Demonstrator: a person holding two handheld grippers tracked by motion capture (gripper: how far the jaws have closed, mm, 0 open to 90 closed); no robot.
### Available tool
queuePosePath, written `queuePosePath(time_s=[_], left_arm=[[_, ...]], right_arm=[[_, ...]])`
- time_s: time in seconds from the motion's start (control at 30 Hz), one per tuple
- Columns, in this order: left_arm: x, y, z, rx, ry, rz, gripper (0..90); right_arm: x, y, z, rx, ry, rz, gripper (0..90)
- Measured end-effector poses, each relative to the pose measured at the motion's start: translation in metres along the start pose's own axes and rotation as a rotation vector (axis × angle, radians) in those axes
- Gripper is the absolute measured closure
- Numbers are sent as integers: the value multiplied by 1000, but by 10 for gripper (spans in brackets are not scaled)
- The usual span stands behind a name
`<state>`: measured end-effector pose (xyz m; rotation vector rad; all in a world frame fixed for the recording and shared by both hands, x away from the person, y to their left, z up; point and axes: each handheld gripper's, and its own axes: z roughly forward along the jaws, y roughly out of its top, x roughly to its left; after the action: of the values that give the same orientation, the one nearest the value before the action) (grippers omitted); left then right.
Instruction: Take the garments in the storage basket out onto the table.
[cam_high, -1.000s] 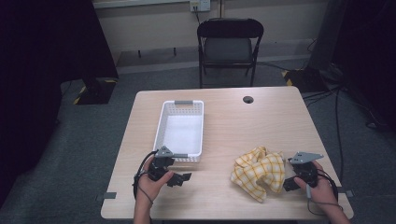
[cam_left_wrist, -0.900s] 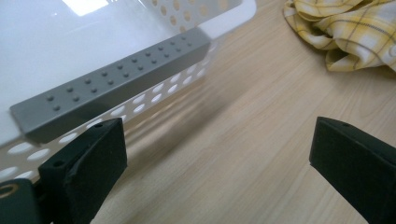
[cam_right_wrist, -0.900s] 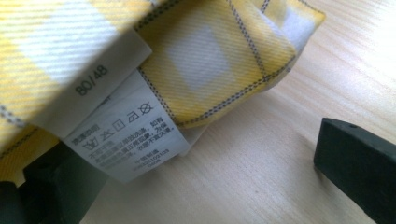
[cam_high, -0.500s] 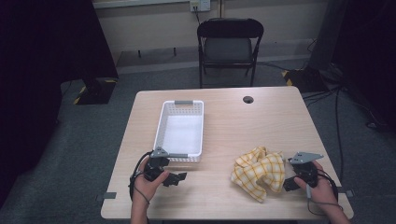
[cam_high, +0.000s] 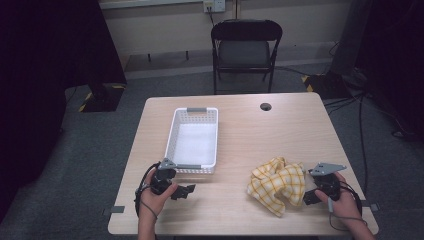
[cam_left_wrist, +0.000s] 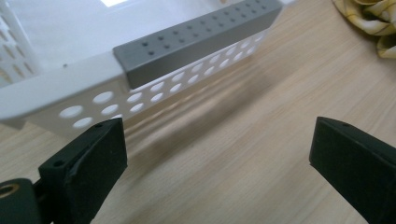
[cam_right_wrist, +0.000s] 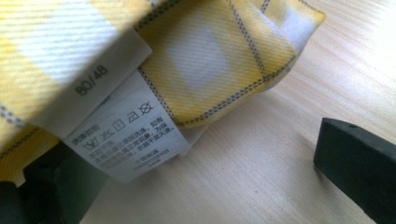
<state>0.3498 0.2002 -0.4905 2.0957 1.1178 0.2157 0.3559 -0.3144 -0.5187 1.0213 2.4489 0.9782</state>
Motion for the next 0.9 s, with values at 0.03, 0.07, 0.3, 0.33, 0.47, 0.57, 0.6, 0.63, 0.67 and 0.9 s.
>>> queuePosePath(time_s=[0.03, 0.07, 0.3, 0.33, 0.47, 0.57, 0.6, 0.63, 0.67, 0.9], left_arm=[[1, 0, -1, -3, -3, -2, 37], [2, -1, -1, -5, -1, -2, 37], [5, -4, -3, -5, 17, -11, 37], [6, -5, -4, -4, 22, -8, 37], [8, -7, -5, -9, 30, -15, 37], [10, -8, -6, -4, 37, -17, 37], [11, -9, -6, -5, 38, -18, 37], [11, -9, -7, -3, 40, -19, 37], [12, -10, -7, -3, 41, -17, 37], [18, -15, -9, -6, 51, -26, 37]], right_arm=[[0, 0, 0, 0, 0, 0, 0], [0, 0, 0, 0, 0, 0, 0], [0, 0, 0, 0, 0, 0, 0], [0, 0, 0, 0, 0, 0, 0], [0, 0, 0, 0, 0, 0, 0], [0, 0, 0, 0, 0, 0, 0], [0, 0, 0, 0, 0, 0, 0], [0, 0, 0, 0, 0, 0, 0], [0, 0, 0, 0, 0, 0, 0], [0, 0, 0, 0, 0, 0, 0]])
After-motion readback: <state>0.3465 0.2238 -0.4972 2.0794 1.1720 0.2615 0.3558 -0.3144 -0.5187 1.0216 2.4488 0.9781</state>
